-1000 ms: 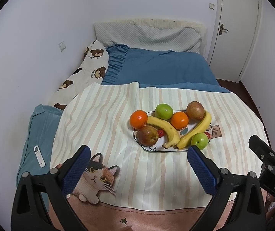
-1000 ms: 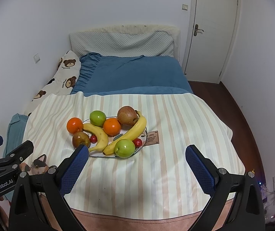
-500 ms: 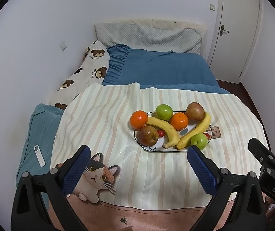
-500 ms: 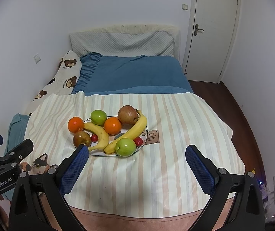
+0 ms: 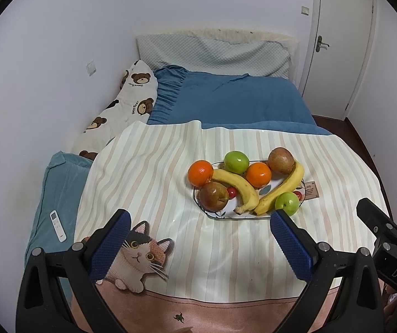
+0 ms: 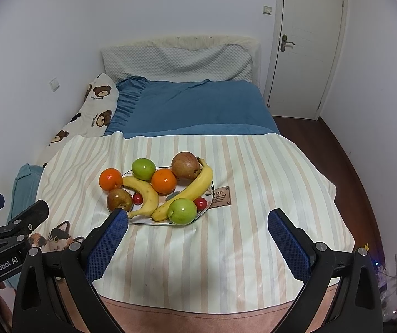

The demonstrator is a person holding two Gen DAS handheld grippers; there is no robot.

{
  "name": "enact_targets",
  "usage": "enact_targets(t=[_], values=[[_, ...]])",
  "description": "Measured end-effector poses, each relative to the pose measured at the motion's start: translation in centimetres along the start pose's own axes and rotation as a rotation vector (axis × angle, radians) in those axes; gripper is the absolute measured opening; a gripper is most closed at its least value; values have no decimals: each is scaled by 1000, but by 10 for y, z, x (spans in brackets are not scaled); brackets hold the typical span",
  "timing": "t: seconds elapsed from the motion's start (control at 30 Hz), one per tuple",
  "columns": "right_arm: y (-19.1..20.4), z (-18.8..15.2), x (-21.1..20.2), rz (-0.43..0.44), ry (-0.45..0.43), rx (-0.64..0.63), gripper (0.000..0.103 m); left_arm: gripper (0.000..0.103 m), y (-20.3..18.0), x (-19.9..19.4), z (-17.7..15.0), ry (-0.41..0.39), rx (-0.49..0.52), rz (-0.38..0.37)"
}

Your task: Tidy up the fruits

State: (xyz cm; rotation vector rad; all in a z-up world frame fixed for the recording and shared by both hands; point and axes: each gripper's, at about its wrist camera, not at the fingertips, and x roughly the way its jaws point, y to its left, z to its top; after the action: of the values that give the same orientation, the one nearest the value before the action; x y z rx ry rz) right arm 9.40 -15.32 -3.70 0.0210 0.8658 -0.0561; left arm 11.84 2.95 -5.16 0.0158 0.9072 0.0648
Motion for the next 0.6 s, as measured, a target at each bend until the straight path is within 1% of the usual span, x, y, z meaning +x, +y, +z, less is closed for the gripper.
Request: enact_targets(t=[0.6], values=[[-1, 1, 0, 3, 0, -1, 103, 103, 1, -3, 1, 1, -1, 0]])
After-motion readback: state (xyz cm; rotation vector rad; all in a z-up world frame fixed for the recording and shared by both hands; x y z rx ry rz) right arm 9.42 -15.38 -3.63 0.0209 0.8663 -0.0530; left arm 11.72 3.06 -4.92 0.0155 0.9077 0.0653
